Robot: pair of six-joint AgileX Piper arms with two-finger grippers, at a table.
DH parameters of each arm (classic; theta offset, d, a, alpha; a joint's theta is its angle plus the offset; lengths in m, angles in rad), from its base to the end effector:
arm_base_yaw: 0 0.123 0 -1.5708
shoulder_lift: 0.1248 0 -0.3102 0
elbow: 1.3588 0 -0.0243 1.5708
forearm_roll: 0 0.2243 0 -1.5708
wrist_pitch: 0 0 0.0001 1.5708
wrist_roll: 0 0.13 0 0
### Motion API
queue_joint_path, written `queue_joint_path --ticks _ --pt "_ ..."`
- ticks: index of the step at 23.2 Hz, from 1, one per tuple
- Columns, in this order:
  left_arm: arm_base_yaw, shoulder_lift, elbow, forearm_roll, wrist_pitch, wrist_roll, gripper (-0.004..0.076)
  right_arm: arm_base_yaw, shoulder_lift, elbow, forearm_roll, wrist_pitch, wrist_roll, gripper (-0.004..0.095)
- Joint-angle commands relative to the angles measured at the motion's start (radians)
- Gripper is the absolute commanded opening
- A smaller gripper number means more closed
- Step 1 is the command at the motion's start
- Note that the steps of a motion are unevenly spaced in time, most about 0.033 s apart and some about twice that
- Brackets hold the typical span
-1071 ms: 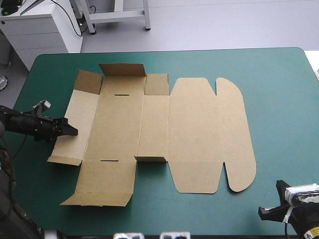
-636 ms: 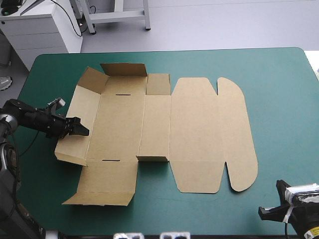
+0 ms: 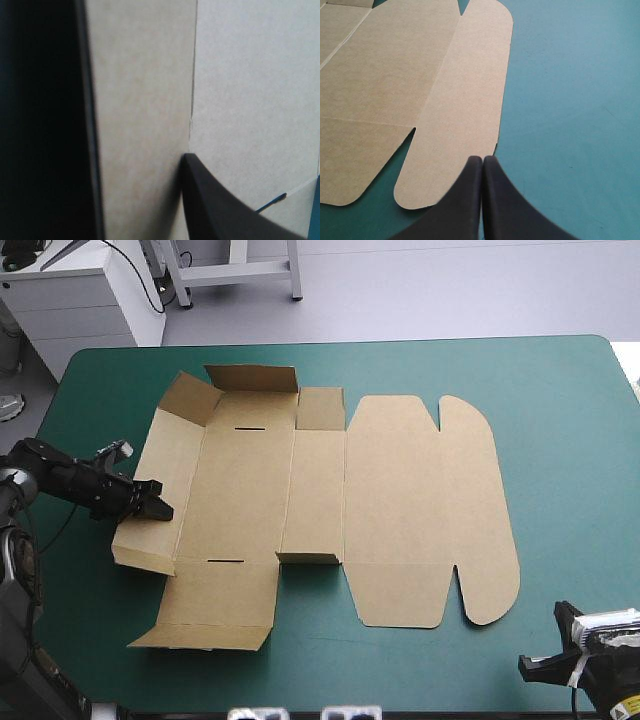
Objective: Fold the box
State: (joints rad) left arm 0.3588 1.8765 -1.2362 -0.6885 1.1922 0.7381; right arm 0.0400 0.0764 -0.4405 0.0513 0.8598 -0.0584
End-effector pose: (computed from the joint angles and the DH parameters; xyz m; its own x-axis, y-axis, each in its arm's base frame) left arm 0.3311 0.0422 0.2032 -0.9832 0.0006 -0.1824 0.1053 0.8184 -0.5650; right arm 0.0063 0.0053 0.2531 -0.3943 -0.0407 -0.9181 -0.0854 0.9963 -0.0075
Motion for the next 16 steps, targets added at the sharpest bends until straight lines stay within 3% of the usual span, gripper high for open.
queue_joint_path --ticks 1,2,3,16 --pt "-0.004 -0.046 -0.017 0.008 0.101 0.044 0.0069 0.006 0.012 -0.024 -0.001 -0.074 -0.007 -0.002" --pt "-0.004 -0.046 -0.017 0.013 0.101 0.045 -0.0002 0.006 0.012 -0.024 -0.001 -0.074 -0.007 -0.002" --pt "-0.004 -0.046 -0.021 0.022 0.101 0.045 -0.0008 0.006 0.012 -0.024 -0.001 -0.074 -0.005 -0.002" --pt "-0.038 -0.064 -0.206 0.095 0.101 0.002 -0.0008 0.006 0.012 -0.024 0.003 -0.074 -0.003 -0.002"
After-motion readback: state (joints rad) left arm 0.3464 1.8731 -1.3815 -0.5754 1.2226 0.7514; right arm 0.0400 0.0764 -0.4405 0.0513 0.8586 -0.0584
